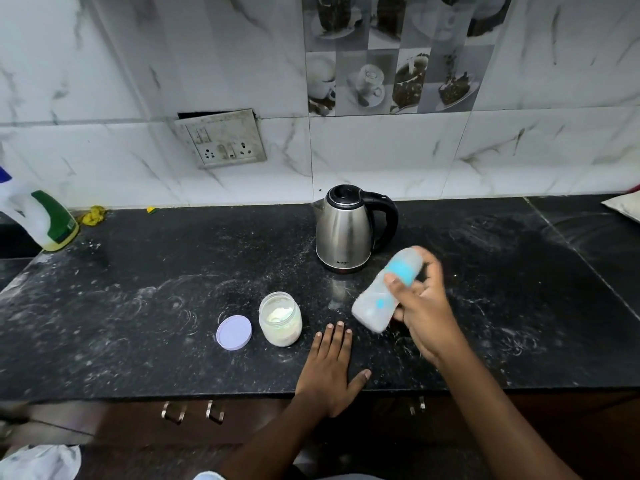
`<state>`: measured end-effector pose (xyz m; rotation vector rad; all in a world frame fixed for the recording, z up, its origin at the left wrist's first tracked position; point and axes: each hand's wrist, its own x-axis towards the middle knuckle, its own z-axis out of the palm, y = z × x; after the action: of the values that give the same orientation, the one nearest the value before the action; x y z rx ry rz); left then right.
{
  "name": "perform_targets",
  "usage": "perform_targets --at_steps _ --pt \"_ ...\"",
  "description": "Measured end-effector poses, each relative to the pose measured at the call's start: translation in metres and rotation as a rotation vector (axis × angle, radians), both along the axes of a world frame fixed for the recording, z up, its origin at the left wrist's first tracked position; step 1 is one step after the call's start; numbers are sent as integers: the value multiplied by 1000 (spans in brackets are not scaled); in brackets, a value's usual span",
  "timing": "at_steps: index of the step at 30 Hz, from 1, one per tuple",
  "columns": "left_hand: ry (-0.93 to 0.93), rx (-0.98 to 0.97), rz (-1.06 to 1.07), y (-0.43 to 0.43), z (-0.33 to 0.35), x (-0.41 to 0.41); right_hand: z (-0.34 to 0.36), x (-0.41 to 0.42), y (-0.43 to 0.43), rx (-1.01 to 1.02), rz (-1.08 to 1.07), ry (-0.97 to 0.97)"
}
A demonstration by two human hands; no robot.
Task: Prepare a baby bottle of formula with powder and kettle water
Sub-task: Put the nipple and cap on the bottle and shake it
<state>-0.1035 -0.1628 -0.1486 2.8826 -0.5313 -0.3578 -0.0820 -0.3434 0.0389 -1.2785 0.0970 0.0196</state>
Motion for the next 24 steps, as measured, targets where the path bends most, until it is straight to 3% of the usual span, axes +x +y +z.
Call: perform_targets --at_steps 3,9,13,17,18,21,24 --pt "6 -13 0 1 -1 1 -3 -9 -3 -182 336 1" --pt "8 15 1 -1 3 0 -4 -1 6 153 -128 -26" --pt "2 18 -6 0 1 1 -7 -6 -2 -121 215 16" --pt "3 15 -1 -1 2 1 -4 -2 -1 100 -45 29" --pt "5 11 -3 0 2 1 -5 -2 -1 90 -40 43" --pt "-1 11 -6 0 1 0 -13 -7 -1 -55 236 61" --pt "-1 26 -3 0 1 0 -11 -6 -1 87 28 41"
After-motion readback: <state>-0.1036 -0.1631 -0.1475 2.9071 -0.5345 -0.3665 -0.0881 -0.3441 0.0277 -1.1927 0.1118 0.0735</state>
